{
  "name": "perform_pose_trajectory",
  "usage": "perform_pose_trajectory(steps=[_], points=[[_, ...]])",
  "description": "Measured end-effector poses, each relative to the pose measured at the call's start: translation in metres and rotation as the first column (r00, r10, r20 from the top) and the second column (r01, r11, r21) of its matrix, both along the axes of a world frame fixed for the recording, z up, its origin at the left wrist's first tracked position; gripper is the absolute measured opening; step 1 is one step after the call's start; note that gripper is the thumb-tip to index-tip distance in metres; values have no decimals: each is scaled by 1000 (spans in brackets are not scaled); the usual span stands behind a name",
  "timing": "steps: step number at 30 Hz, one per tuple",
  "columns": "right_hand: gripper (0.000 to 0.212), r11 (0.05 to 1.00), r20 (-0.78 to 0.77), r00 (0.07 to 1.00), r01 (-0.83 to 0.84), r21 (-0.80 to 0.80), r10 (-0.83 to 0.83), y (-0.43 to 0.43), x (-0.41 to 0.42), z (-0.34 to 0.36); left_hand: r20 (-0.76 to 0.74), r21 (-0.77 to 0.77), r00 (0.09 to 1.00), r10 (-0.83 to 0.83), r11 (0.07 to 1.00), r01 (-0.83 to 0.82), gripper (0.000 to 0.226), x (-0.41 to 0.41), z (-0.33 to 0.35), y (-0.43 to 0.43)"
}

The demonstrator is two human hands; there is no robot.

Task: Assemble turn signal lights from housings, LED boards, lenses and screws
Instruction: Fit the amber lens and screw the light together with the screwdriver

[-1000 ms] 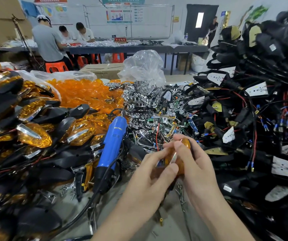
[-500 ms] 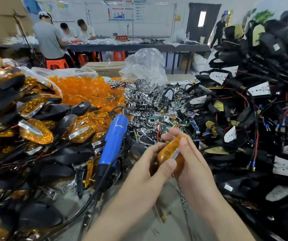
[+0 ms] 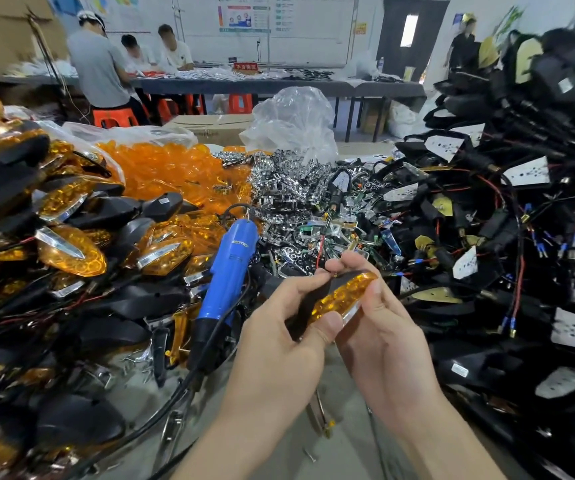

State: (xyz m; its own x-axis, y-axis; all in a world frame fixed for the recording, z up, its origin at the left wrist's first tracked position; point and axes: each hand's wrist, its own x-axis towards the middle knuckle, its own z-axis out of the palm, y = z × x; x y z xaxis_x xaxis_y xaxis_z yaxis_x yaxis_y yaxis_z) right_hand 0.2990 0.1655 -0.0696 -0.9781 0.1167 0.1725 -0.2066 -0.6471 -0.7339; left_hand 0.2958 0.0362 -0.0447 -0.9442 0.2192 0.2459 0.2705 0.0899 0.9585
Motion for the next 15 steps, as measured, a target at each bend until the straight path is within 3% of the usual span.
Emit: perform_pose_trajectory(steps=[9, 15], points=[[34, 996, 35, 999, 9, -90, -6, -6, 2, 1, -69, -60, 997, 30, 998, -34, 45, -2, -1, -3], [37, 955, 152, 947, 293, -55, -282, -9, 0, 6, -93, -162, 995, 30, 986, -45, 51, 8, -6, 12]])
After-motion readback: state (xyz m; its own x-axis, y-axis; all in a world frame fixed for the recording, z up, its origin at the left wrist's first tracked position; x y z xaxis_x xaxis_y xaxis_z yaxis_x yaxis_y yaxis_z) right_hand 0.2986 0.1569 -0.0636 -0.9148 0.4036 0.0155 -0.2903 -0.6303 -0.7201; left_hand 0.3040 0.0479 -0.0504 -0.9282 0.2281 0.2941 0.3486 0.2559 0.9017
